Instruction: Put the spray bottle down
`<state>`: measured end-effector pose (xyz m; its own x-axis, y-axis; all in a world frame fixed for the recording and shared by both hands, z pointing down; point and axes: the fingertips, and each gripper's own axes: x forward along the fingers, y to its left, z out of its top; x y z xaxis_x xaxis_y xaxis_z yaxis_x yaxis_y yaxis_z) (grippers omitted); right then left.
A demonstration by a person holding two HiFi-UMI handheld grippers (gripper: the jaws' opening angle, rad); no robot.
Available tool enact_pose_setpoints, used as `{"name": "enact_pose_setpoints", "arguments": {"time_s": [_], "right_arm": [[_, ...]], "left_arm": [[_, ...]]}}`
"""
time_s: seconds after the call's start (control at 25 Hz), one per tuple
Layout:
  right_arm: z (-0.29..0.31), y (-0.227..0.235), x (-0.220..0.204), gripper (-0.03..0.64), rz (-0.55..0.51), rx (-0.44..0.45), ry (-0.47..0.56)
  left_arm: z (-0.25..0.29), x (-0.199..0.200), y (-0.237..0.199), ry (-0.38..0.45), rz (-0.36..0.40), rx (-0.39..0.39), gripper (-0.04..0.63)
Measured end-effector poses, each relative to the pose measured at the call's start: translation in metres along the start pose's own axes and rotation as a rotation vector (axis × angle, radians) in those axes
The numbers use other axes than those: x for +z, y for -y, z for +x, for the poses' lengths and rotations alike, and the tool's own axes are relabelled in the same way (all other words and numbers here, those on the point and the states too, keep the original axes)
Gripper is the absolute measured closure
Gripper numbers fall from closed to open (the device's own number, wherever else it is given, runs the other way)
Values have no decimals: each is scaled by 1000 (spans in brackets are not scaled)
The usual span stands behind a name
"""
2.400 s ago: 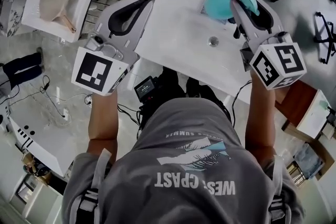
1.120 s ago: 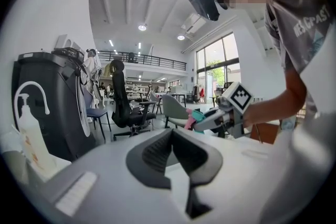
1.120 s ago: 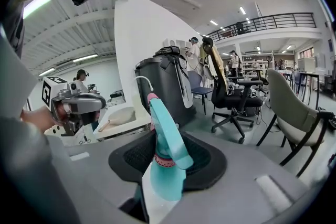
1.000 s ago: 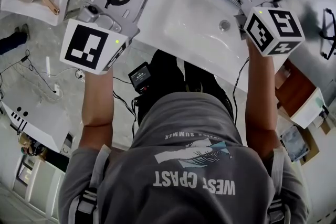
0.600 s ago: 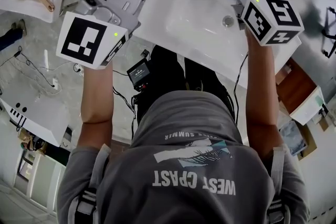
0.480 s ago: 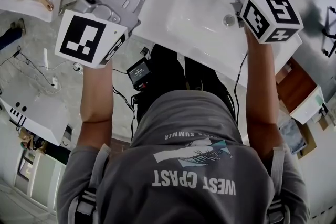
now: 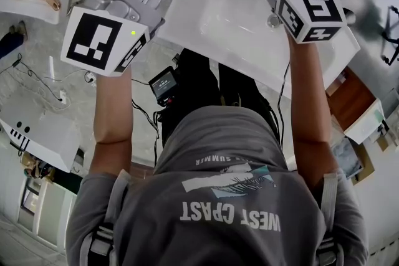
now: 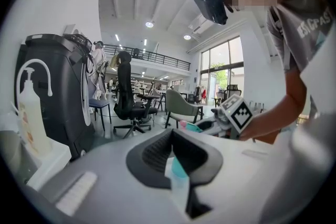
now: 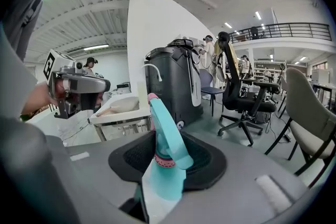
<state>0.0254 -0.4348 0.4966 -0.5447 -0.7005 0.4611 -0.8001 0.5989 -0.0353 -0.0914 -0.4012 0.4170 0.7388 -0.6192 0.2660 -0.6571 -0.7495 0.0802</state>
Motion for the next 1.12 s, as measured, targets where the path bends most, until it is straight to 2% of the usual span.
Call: {"name": "enact_pose_setpoints", "arguments": {"time_s": [0.32, 0.64, 1.12], "right_arm": [[6, -7, -16, 466, -73, 5, 12], [6, -12, -14, 462, -111, 25, 24], [4, -16, -15, 382, -112, 35, -10]], "left_arm": [[-1, -2, -1, 5, -5, -1, 592], [-6, 1, 1, 6, -3, 7, 592], [-17, 12, 3, 18, 8, 18, 592]]}}
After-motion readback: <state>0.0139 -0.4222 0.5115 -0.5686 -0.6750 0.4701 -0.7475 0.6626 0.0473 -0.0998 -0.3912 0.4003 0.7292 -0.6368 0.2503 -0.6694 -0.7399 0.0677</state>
